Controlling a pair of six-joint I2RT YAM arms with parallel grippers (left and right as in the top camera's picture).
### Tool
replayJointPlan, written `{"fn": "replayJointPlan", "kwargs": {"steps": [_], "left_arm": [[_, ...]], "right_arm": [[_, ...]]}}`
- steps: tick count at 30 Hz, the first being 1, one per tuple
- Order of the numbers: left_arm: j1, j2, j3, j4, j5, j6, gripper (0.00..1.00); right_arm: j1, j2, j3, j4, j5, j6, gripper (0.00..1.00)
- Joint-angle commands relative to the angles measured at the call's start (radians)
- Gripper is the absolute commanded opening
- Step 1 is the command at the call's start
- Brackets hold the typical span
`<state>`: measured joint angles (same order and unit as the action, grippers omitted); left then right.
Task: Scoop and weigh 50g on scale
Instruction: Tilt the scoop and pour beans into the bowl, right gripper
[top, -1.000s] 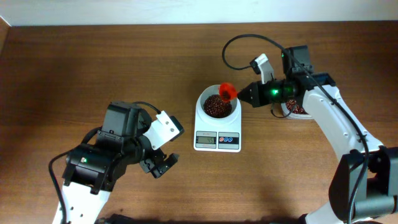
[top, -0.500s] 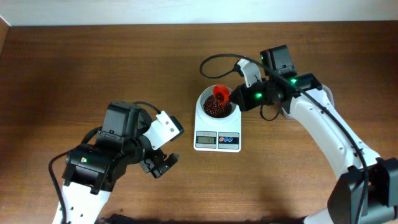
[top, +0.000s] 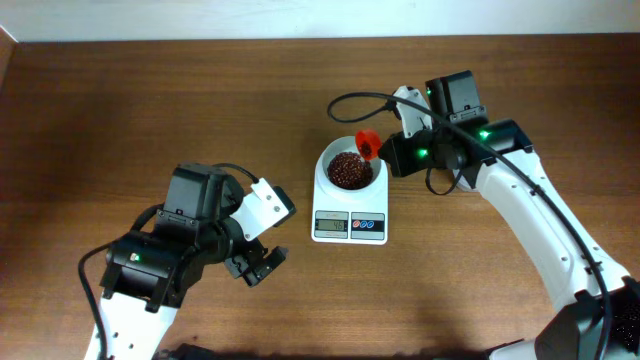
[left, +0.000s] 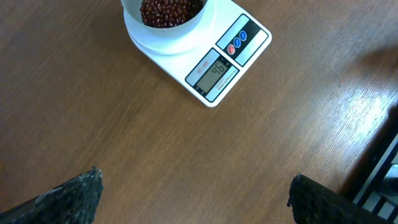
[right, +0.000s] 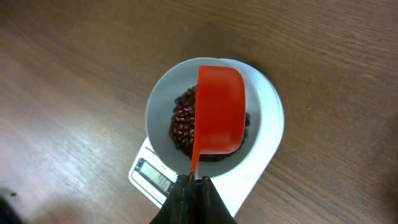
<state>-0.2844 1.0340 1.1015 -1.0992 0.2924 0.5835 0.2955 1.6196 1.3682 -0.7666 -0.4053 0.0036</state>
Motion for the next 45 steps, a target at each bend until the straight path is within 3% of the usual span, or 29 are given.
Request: {"fn": "replayJointPlan", "kwargs": {"steps": [1,4,7,9,12,17,19,22,25,27,29,39,41,43,45], "left_arm": [[0.006,0.001,0.006,0.002,0.015,0.016,0.99],[0.006,0.001,0.006,0.002,0.015,0.016,0.99],[0.006,0.001,0.006,0.002,0.015,0.016,0.99],[0.006,0.001,0.006,0.002,0.015,0.016,0.99],[0.006,0.001,0.006,0.002,0.015,0.016,0.99],[0.006,0.001,0.006,0.002,0.015,0.016,0.99],[0.006,0.001,0.006,0.002,0.015,0.016,0.99],[0.006,0.001,0.006,0.002,0.015,0.016,0.99],[0.006,0.001,0.006,0.002,0.015,0.016,0.99],[0.006,0.001,0.006,0.002,0.015,0.016,0.99],[0.006,0.001,0.006,0.002,0.015,0.016,0.99],[0.006,0.001,0.006,0.002,0.015,0.016,0.99],[0.006,0.001,0.006,0.002,0.015,0.016,0.99],[0.006,0.001,0.006,0.002,0.015,0.016,0.99],[0.006,0.001,0.006,0.002,0.015,0.016,0.99]], "right_arm": [[0.006,-0.029,0.025,0.004,-0.002,0.013,0.04],[0.006,-0.029,0.025,0.004,-0.082,0.008,0.04],[0.006,-0.028,0.025,-0.014,0.045,0.031,0.04],[0.006,-0.028,0.025,0.000,-0.101,-0.008,0.04],[0.006,-0.027,0.025,-0.024,0.013,0.006,0.04],[0.006,-0.028,0.025,-0.014,-0.076,0.001,0.04],[0.008,-0.025,0.025,-0.027,0.023,-0.010,0.04],[0.007,-0.026,0.025,-0.001,-0.153,-0.077,0.04],[0.007,-0.025,0.025,-0.039,0.069,0.001,0.04],[0.007,-0.025,0.025,-0.021,-0.083,-0.061,0.04],[0.007,-0.025,0.025,-0.035,0.034,-0.039,0.04],[0.006,-0.025,0.025,-0.014,-0.085,-0.042,0.04],[0.006,-0.024,0.025,-0.012,-0.217,-0.154,0.04],[0.006,-0.016,0.025,-0.027,0.029,-0.092,0.04],[0.006,-0.016,0.025,-0.018,0.021,-0.085,0.04]]}}
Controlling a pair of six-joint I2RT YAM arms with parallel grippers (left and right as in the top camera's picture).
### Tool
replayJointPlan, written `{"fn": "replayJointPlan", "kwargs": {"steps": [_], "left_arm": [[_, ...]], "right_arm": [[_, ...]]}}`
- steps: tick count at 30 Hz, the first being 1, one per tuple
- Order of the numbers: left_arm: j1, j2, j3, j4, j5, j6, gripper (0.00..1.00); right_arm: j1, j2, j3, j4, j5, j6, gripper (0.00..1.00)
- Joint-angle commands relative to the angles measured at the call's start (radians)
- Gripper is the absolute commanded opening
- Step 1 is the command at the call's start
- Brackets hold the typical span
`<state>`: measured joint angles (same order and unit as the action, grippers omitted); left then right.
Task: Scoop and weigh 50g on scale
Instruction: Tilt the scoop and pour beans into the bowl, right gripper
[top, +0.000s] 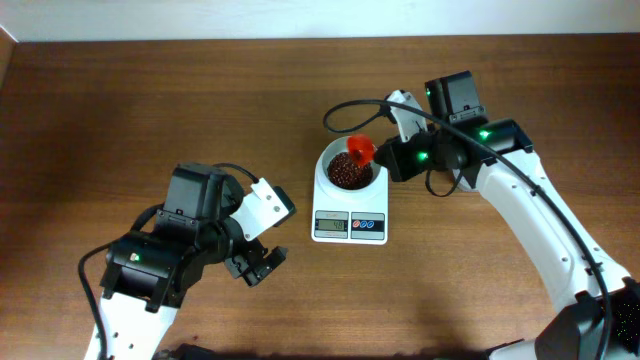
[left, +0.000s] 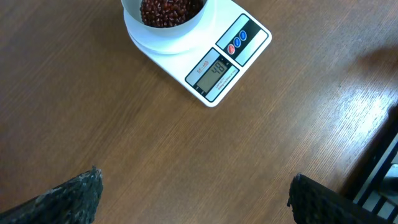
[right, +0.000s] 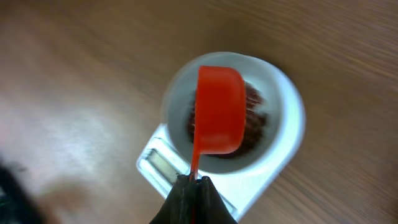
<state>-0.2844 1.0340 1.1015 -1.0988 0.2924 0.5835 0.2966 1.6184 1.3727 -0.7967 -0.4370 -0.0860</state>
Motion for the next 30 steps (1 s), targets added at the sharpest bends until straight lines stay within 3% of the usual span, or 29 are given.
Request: {"fn": "replayJointPlan", "kwargs": {"steps": [1,9,12,15,19,28,30], "left_arm": [[0.006,0.001,0.006,0.001,0.015,0.016,0.99],[0.006,0.001,0.006,0.001,0.015,0.016,0.99],[0.006,0.001,0.006,0.001,0.015,0.016,0.99],[0.006,0.001,0.006,0.002,0.015,0.016,0.99],[0.006,0.001,0.006,0.002,0.015,0.016,0.99],[0.006,0.001,0.006,0.001,0.015,0.016,0.99],[0.006,0.001,0.006,0.001,0.015,0.016,0.99]], "right_arm": [[0.005,-0.015,0.021,0.025,0.006,0.004,0.04],[0.005,-0.014,0.021,0.027,-0.103,-0.042,0.04],[0.005,-0.009,0.021,0.019,0.076,-0.008,0.04],[0.005,-0.009,0.021,0.025,-0.201,-0.115,0.04],[0.004,-0.007,0.021,0.005,0.040,-0.060,0.04],[0.004,-0.007,0.021,0.004,-0.064,-0.095,0.04],[0.004,0.000,0.021,-0.004,0.160,-0.045,0.04]]}}
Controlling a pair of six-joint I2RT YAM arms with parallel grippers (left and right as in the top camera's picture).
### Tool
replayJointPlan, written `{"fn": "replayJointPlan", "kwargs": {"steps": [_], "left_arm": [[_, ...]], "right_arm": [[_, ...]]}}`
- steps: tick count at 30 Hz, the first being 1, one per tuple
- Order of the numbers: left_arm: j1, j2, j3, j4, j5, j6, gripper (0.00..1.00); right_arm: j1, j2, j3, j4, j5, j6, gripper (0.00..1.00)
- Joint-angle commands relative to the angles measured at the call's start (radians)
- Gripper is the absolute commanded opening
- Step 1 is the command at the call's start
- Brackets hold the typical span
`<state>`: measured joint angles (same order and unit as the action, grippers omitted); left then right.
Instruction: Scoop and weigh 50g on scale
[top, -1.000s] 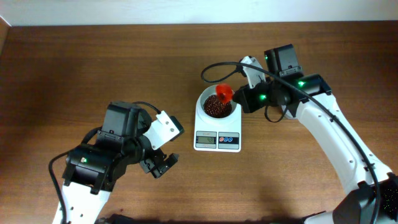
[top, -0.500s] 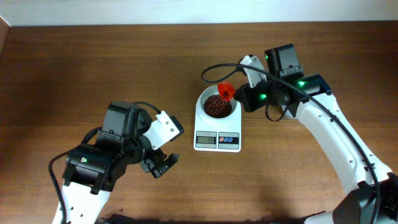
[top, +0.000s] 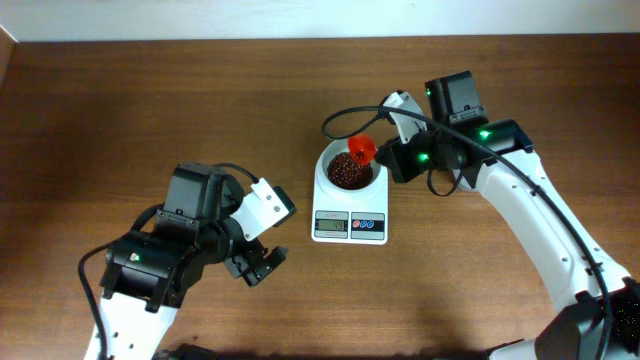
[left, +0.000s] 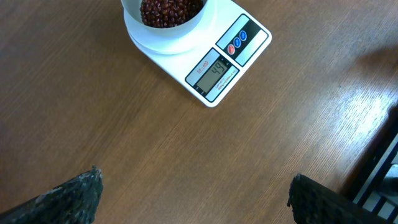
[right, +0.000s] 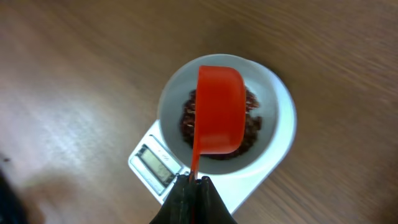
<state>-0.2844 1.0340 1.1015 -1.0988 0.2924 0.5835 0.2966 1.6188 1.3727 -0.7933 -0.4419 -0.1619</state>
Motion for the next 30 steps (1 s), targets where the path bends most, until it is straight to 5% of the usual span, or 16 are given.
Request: {"fn": "replayJointPlan", "kwargs": {"steps": [1,4,19,22,24,27,30], "left_arm": [[0.006,0.001,0.006,0.001,0.015,0.016,0.99],[0.006,0.001,0.006,0.002,0.015,0.016,0.99],[0.006,0.001,0.006,0.001,0.015,0.016,0.99],[0.006,0.001,0.006,0.001,0.015,0.016,0.99],[0.006,0.001,0.006,0.001,0.015,0.016,0.99],[0.006,0.001,0.006,0.002,0.015,0.016,0.99],[0.006,0.001,0.006,0.002,0.015,0.016,0.99]], "right_arm": [[0.004,-0.001,0.021,-0.005,0.144,0.035,0.04],[0.004,0.000,0.021,-0.004,-0.069,-0.034,0.04],[0.004,0.000,0.021,0.004,-0.097,-0.014,0.04],[0.003,0.000,0.021,0.000,0.028,0.006,0.04],[0.003,0.000,0.021,0.002,-0.146,-0.050,0.04],[0.003,0.000,0.021,-0.002,0.014,-0.027,0.04],[0.003,0.000,0.021,-0.002,-0.132,-0.056,0.04]]}}
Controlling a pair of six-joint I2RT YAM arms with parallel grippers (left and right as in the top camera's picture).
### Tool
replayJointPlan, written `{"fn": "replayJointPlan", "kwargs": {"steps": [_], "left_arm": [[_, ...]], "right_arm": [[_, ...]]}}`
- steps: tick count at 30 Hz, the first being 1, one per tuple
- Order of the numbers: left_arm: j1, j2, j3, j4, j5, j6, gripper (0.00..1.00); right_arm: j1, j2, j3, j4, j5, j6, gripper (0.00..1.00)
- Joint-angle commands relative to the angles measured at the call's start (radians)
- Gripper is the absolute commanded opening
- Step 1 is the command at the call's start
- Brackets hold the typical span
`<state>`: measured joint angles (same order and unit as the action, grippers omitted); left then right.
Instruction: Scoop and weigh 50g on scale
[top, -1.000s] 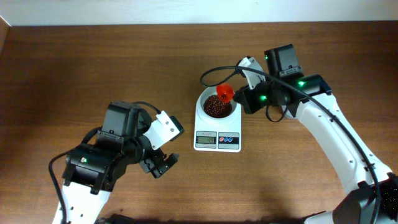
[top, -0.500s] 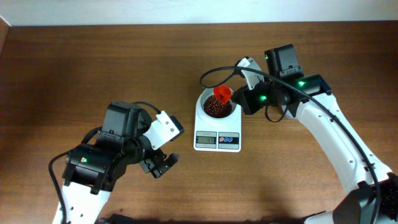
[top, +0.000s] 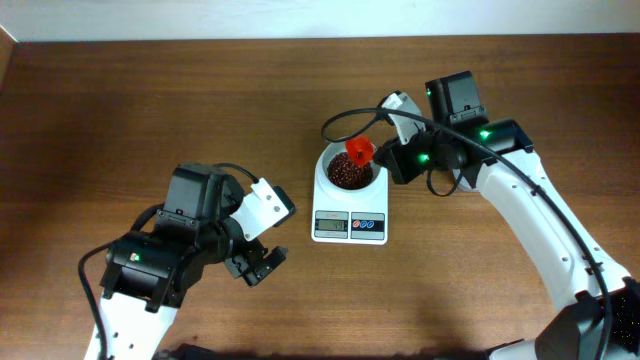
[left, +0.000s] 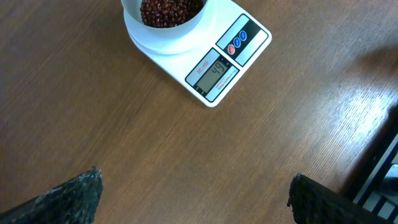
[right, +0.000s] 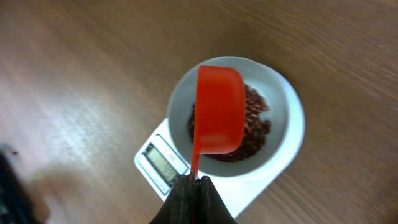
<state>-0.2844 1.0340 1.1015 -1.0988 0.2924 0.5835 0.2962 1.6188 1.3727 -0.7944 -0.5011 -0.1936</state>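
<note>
A white scale (top: 350, 215) stands mid-table with a white bowl (top: 328, 158) of dark red beans (top: 345, 174) on it. Its display (left: 215, 70) reads 44 in the left wrist view. My right gripper (right: 194, 181) is shut on the handle of a red scoop (right: 219, 109), held over the bowl (right: 283, 99). From above, the scoop (top: 359, 150) holds some beans at the bowl's far right rim. My left gripper (top: 255, 264) hangs open over bare wood, near left of the scale, with nothing between its fingertips (left: 81, 190).
Brown wooden table (top: 120, 110) all round. A black cable (top: 345, 112) loops from the right arm above the bowl. The table's edge and a dark frame show at the far right of the left wrist view (left: 382, 168).
The right gripper and scoop shifted slightly over the bowl; the scale sits a little further right in the right wrist view. The display still reads 44. The left arm has not moved.
The scoop was over the bowl with the display reading 46. Then the right wrist view was blurred and the display read 48. Then beans showed in the scoop and the reading was 44, where it stays. The left gripper stayed open and still throughout.
</note>
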Motion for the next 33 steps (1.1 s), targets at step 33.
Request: {"fn": "replayJointPlan", "kwargs": {"steps": [33], "left_arm": [[0.006,0.001,0.006,0.001,0.015,0.015,0.99]], "right_arm": [[0.005,0.009,0.021,-0.003,0.059,0.039,0.04]]}}
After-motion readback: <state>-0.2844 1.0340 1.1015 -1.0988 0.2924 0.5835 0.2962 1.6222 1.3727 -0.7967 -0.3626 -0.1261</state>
